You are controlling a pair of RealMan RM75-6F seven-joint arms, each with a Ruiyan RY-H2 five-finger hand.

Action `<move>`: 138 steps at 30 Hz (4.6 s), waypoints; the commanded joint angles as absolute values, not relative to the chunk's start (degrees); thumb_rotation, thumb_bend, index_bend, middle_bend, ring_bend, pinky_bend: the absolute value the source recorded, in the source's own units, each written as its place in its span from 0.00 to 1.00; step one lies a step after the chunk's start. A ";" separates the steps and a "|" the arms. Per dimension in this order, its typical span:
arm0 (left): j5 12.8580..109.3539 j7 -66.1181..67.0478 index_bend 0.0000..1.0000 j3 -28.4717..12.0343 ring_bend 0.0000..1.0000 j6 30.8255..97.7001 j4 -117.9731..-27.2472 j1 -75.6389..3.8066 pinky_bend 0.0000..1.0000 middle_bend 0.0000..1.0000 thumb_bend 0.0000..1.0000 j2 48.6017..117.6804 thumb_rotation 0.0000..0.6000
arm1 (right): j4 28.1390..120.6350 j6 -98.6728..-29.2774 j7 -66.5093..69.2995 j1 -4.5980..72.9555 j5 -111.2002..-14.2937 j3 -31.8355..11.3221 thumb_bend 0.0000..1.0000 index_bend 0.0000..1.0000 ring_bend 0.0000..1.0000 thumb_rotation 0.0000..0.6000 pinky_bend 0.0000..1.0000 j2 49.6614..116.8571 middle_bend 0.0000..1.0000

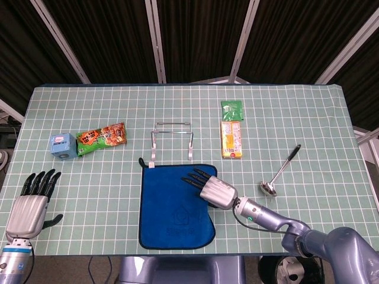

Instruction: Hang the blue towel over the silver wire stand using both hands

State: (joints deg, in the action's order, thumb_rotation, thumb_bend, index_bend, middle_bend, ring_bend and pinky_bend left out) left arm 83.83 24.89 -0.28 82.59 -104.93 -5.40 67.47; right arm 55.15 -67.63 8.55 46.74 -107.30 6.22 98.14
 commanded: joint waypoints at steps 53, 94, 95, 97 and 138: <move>98.42 14.32 0.35 1.17 0.00 55.66 -70.65 -37.40 0.00 0.00 0.24 93.85 1.00 | 60.78 -67.53 5.84 47.66 -104.58 4.46 0.61 0.60 0.00 1.00 0.00 94.00 0.00; 95.70 10.99 0.79 -3.83 0.00 69.79 -77.18 -36.74 0.00 0.00 0.53 89.74 1.00 | 75.41 -69.79 -0.06 47.65 -99.31 -3.19 0.61 0.61 0.00 1.00 0.00 83.77 0.00; 95.44 11.01 0.79 -4.59 0.00 70.31 -77.49 -36.85 0.00 0.00 0.53 89.34 1.00 | 76.38 -69.35 -0.46 47.89 -98.39 -4.15 0.61 0.61 0.00 1.00 0.00 83.14 0.00; 95.00 11.23 0.79 -5.96 0.00 71.13 -77.92 -37.16 0.00 0.00 0.53 88.80 1.00 | 78.04 -68.48 -1.66 48.40 -96.85 -5.81 0.61 0.61 0.00 1.00 0.00 82.14 0.00; 75.78 19.03 0.79 -21.84 0.00 66.66 -65.06 -48.91 0.00 0.00 0.53 93.46 1.00 | 61.75 -51.18 -2.13 61.10 -74.85 -19.43 0.61 0.61 0.00 1.00 0.00 87.74 0.00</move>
